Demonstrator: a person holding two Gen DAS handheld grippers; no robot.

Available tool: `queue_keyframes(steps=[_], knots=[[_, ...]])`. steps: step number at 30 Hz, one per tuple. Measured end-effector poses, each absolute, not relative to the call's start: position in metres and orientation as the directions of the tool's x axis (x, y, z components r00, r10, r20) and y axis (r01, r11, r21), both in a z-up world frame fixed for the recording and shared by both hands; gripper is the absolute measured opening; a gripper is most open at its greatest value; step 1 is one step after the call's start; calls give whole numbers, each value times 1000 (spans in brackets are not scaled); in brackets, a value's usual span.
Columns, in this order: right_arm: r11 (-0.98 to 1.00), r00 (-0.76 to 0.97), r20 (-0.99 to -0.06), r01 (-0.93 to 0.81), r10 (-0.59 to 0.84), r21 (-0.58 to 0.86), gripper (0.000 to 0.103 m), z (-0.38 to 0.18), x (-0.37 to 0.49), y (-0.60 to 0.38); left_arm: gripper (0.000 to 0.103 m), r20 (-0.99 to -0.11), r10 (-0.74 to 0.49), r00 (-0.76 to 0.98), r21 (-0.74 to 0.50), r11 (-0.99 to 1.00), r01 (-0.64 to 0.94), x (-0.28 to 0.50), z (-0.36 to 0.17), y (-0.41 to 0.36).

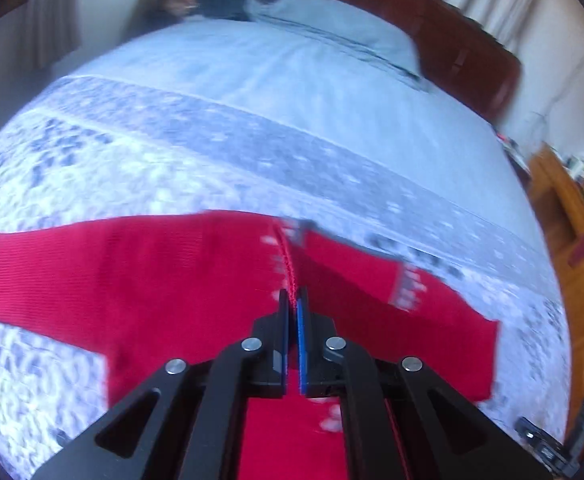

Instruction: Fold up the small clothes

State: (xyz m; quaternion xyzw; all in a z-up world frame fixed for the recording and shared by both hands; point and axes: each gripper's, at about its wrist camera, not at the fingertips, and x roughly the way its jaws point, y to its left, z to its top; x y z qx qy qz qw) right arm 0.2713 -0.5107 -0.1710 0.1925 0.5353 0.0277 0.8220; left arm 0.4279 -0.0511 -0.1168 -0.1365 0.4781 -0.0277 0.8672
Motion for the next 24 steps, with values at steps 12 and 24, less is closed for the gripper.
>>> queue_keyframes(steps=[12,24], knots=[[853,314,-868,239,385,464,55,-207,345,-484,4,-883,-157,442,-236,963,-131,435,-197,-25],[923,193,-945,233,264,305,11,-232,355,-466,16,-916,-120,384,-178,977,-119,439,-226,-12]])
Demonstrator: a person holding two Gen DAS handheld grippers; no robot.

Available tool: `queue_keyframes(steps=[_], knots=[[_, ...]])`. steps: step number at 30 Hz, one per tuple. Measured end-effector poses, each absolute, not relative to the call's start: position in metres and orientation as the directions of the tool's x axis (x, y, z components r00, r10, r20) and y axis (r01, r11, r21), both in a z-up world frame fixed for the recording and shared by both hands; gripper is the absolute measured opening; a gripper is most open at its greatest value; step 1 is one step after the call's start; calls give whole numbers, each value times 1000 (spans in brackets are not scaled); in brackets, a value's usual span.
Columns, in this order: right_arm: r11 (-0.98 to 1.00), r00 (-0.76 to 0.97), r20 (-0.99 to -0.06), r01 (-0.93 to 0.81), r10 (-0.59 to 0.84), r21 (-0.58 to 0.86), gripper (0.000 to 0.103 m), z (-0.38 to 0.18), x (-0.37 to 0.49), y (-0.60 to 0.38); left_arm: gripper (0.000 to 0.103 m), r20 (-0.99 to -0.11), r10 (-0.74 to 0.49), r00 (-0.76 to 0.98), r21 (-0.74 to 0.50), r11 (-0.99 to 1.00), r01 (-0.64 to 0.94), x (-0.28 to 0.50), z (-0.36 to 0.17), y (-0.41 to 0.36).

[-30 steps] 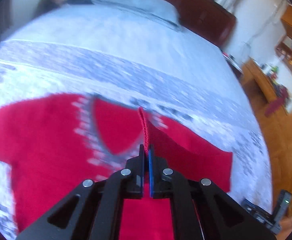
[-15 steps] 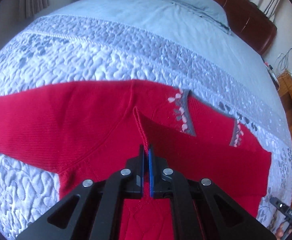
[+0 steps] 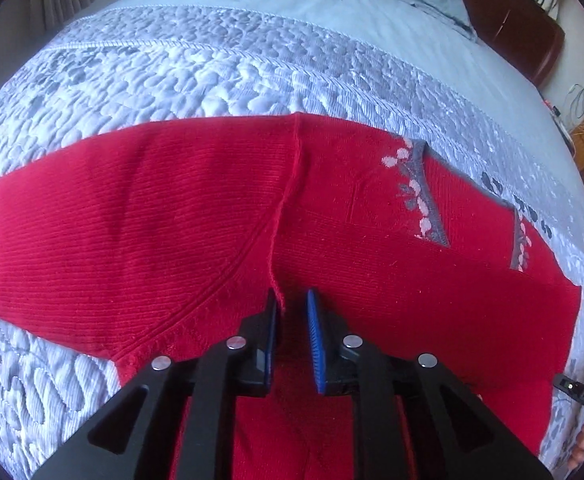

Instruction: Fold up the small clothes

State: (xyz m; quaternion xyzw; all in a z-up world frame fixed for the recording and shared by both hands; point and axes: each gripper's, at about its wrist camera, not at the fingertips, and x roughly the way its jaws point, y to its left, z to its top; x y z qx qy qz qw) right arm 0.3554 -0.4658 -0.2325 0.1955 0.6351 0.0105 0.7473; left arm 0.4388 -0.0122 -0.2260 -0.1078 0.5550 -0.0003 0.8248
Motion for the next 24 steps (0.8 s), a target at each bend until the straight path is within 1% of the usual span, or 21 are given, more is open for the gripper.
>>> queue_keyframes(steps=[2,4,6,8,11,14,16,17,18,19,21,24], knots=[[938,210,-950,213,229,274,14,-224,353,-460,19,-914,-148,377,-206,971,-118,436,-221,-7],[948,244,-950,202,193,245,24,-211,343,-457,27,-908,-173,383,-236,964,-123,428,-211,4],[961,276,-948,180,156,211,24,-202,331,-454,46,-900,-177,399,-240,964,-115,419,-200,18],[972,295,-947,151,127,178,24,-195,316,-449,53,-898,-160,410,-226,967,-118,409,-193,37],[979,280,-950,104,140,175,24,-193,305,-433,56,-903,-140,406,-225,960,-169,392,-188,78],[985,253,-957,55,144,162,27,-193,300,-409,58,-916,-103,388,-219,938,-269,379,-190,128],[988,236,-961,14,143,151,32,-192,298,-388,58,-921,-76,381,-213,918,-334,367,-191,163],[989,230,-962,-11,147,148,33,-191,297,-375,59,-922,-67,382,-215,908,-358,364,-191,176],[989,229,-962,-27,151,149,35,-189,297,-367,62,-921,-59,386,-218,898,-383,360,-190,191],[987,228,-960,-59,162,152,39,-188,295,-354,63,-918,-45,393,-222,881,-418,355,-189,211],[984,226,-959,-96,169,151,43,-190,294,-338,65,-913,-28,407,-235,852,-468,347,-187,241],[983,219,-963,-133,156,129,43,-195,292,-319,65,-904,-17,426,-279,780,-561,341,-189,292]])
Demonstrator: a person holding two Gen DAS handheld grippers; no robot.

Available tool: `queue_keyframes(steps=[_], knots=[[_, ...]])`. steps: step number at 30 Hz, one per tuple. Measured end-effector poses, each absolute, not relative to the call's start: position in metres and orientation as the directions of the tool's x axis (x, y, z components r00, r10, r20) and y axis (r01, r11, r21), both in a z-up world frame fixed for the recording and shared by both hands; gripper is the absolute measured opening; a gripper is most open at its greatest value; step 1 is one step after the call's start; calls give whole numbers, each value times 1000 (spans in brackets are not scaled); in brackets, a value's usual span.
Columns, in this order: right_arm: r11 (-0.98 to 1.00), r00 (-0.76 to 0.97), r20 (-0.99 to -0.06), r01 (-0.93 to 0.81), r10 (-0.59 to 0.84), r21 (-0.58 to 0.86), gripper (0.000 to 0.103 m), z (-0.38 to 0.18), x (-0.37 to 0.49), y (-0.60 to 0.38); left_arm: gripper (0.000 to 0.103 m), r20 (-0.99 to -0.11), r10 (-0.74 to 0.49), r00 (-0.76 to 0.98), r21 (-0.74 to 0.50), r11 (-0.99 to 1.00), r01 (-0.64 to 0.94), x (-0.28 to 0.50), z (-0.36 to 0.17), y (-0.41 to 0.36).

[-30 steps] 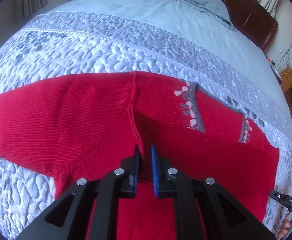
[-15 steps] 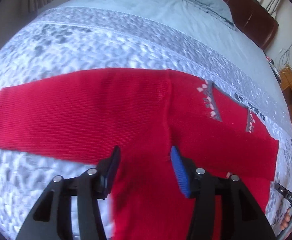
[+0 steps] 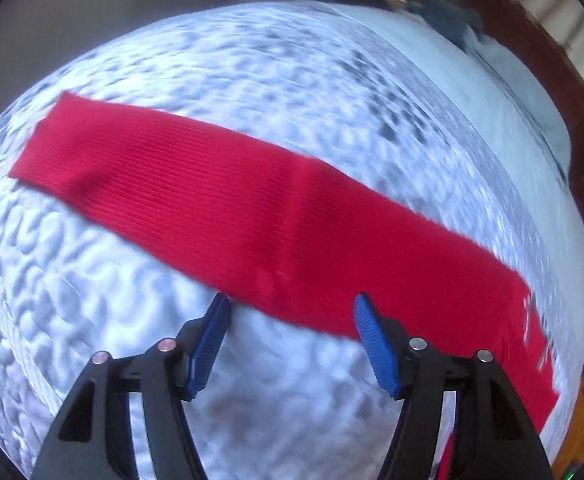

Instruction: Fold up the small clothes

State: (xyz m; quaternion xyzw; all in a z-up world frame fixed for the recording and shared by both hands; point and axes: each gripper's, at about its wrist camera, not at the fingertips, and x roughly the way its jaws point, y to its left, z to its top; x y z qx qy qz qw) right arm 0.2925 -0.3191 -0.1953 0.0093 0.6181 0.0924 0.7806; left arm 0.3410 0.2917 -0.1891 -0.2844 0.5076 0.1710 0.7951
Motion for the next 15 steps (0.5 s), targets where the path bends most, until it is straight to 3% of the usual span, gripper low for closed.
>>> queue_keyframes(steps=[8,10,12,15], knots=[[984,200,-969,-131,143,118,43,-209,300,-305,60,-868,-57,493,-420,613,-669,338,-197,379],[985,199,-970,-129,138,114,43,-213,302,-304,54,-859,-57,509,-446,573,-688,338,-201,394],[985,196,-971,-127,136,112,43,-216,303,-303,37,-858,-51,511,-451,552,-702,340,-205,400],[986,196,-973,-132,123,98,43,-221,305,-300,21,-863,-20,505,-429,557,-711,341,-205,401]])
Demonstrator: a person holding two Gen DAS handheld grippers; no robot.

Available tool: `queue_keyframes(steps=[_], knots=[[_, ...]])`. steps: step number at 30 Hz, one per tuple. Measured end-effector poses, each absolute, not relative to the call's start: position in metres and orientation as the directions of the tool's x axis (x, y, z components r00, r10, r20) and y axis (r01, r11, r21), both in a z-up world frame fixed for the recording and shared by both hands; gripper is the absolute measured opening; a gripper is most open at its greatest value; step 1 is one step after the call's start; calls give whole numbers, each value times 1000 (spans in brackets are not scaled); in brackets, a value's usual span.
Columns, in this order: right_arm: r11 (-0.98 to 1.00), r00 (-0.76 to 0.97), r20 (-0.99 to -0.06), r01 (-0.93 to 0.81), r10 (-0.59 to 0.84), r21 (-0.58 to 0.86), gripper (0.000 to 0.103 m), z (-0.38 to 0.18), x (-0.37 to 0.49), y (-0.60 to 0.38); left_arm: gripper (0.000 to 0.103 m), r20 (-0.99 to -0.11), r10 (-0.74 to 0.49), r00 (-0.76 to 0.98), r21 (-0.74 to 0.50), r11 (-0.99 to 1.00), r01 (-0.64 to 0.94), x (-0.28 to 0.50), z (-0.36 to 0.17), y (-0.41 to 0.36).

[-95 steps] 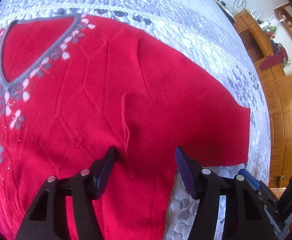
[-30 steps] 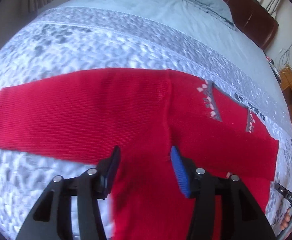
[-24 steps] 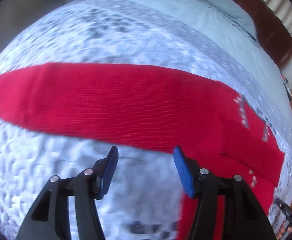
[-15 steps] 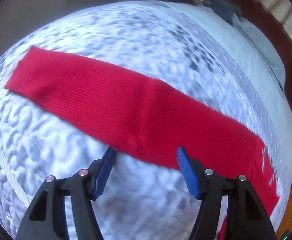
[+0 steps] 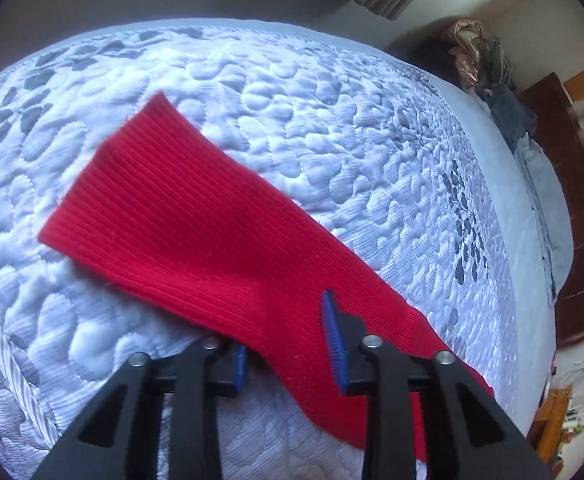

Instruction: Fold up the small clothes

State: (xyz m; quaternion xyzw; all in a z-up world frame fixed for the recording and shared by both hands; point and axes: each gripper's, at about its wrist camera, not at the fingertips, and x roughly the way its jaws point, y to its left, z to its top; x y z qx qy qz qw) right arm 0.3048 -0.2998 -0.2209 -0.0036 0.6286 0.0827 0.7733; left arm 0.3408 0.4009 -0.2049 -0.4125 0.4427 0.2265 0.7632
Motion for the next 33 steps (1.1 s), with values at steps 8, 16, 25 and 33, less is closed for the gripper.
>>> queue_keyframes(steps=[8,16,25,33], knots=[[984,205,-969,-140,139,111,44,-220,302,-303,5,-812,65,580,-451,561,-694,337,-183,393],[983,219,-963,-128,158,133,44,-216,293,-314,5,-689,108,717,-381,788,-484,362,-110,300],[980,239,-952,-112,189,166,44,-211,283,-323,5,-684,-115,720,-316,937,-150,400,-89,135],[979,263,-944,-94,198,179,44,-203,274,-338,5,-715,-254,651,-320,947,18,406,-120,12]])
